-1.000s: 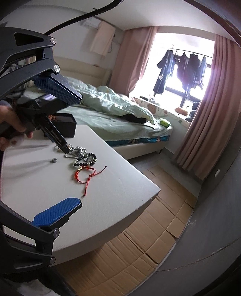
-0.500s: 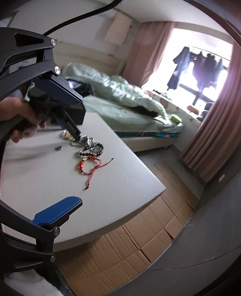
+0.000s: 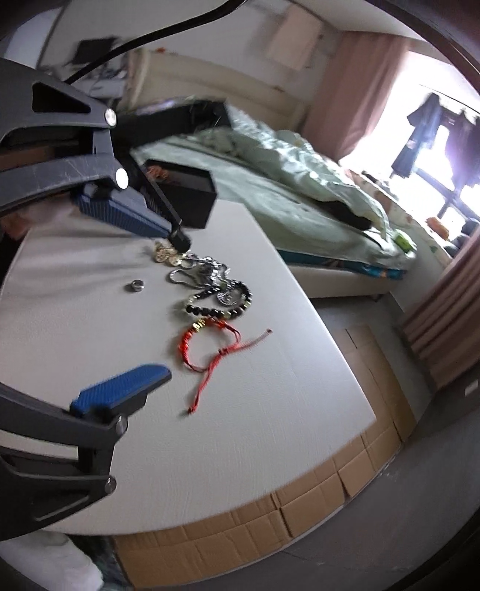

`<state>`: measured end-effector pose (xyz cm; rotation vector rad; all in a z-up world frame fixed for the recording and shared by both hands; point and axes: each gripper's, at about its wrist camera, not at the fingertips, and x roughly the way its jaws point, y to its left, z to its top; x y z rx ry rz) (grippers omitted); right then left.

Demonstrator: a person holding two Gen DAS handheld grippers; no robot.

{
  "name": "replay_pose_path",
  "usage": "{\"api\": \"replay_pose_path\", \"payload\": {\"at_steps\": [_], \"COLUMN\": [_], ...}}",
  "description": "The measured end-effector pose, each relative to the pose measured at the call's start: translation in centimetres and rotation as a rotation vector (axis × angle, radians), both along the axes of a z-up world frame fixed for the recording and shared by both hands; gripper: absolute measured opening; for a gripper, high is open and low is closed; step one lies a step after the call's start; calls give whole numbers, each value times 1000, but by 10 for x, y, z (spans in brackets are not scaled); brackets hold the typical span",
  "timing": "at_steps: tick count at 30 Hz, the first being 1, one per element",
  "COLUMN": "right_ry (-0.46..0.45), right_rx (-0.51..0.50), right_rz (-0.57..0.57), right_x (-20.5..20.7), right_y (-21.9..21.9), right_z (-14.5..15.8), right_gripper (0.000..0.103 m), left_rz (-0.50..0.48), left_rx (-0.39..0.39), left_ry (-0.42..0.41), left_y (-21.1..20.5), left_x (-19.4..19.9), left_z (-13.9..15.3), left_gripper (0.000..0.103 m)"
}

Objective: Organize jewelry
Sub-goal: 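Move the left gripper to the gold butterfly pendant ring and grasp it, then drop the pendant into the box with the left gripper while the right grasps the small silver ring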

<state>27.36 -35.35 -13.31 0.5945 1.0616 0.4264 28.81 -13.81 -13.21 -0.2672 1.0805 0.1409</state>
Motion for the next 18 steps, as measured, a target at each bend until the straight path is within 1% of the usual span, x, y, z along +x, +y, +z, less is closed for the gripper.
{"api": "replay_pose_path", "payload": {"at_steps": [2,3,4,5,9,11,15,18], "right_ry": [0,0,2,3,8,3,1,-1], "right_rx": [-30,-48,-70,-92,-164,-197,-263,-298], "right_rz": [33,48,67,87,153,189,235,257], "right_x": [1,1,1,1,2,1,0,1], "right_y": [9,13,19,24,44,54,73,84], "right_z": [-2,-3,-4,-5,-10,-12,-16,-17], "right_gripper": [60,59,54,48,43,35,32,31], "left_rz": [-20,-33,-46,-61,-95,-114,-146,-166], "left_rx": [-16,-25,-35,-47,-68,-75,-90,-86], "left_ry": [-14,-23,-30,-38,-63,-76,-97,-122], "left_y": [3,5,7,10,22,30,44,55], "left_x": [-4,-5,-7,-9,-17,-20,-24,-28], "left_z": [7,11,15,19,31,37,46,53], "left_gripper": [52,52,52,52,52,52,52,52]}}
